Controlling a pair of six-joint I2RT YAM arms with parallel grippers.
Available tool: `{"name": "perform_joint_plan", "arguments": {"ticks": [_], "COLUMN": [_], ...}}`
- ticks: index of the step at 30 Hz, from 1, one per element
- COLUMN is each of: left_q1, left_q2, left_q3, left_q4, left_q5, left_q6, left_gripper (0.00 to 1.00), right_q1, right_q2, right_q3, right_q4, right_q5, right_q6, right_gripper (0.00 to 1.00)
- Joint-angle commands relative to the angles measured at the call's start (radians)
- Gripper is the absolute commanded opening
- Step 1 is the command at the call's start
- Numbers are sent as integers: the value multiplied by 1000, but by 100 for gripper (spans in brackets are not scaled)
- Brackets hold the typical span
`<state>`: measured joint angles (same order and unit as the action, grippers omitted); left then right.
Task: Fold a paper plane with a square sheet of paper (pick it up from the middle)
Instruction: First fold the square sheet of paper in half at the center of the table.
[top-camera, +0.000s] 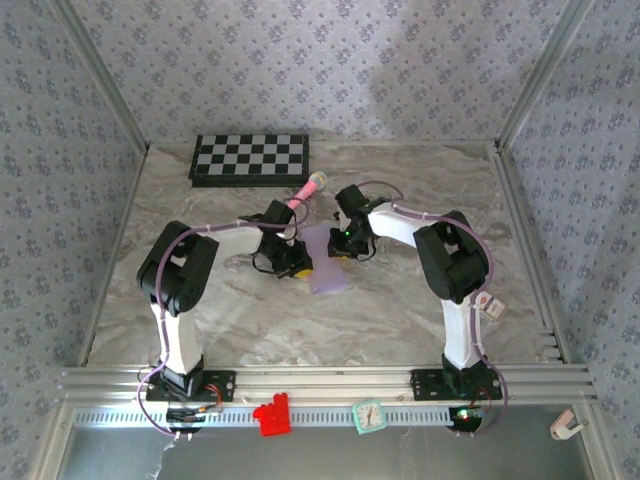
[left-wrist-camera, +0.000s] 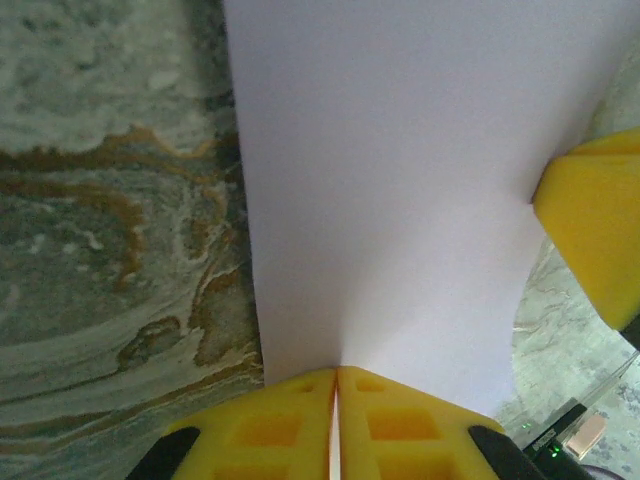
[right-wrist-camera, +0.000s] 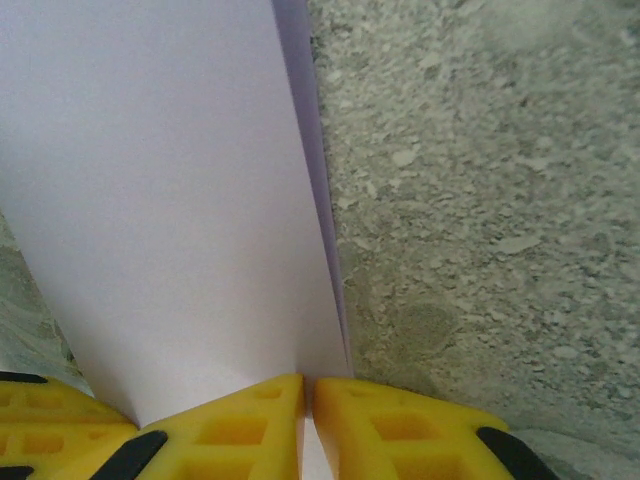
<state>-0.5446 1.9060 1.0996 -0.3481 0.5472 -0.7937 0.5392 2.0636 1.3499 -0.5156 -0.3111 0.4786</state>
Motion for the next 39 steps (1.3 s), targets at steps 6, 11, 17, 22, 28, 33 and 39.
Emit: {"name": "perform_joint_plan", "arguments": {"ticks": [6, 11, 17, 22, 28, 33, 39], "left_q1": [0, 1, -10, -36, -55, -52, -48], "left_q2": [-43, -148, -198, -111, -16, 1, -64], "left_q3": [-106, -91, -85, -49, -44, -109, -199], "left_q4": [-149, -131, 53, 64, 85, 53, -1], "left_q5": [-187, -156, -37, -15, -3, -42, -94], "left_q6": [89, 109, 32, 16, 58, 117, 141], "left_gripper": [10, 10, 10, 11, 11, 10, 10], "right_q1": [-33, -36, -38, -38, -38, -38, -41], "right_q2": [178, 177, 176, 182, 184, 185, 188], "right_q3": [-112, -115, -116, -115, -118, -123, -128], "right_q4": [-130, -130, -125, -124, -118, -118, -114], "right_q5": [234, 234, 233, 230, 227, 228, 228], "right_q6": [15, 11, 13, 14, 13, 12, 12], "right_gripper": [18, 18, 18, 18, 18, 18, 18]}}
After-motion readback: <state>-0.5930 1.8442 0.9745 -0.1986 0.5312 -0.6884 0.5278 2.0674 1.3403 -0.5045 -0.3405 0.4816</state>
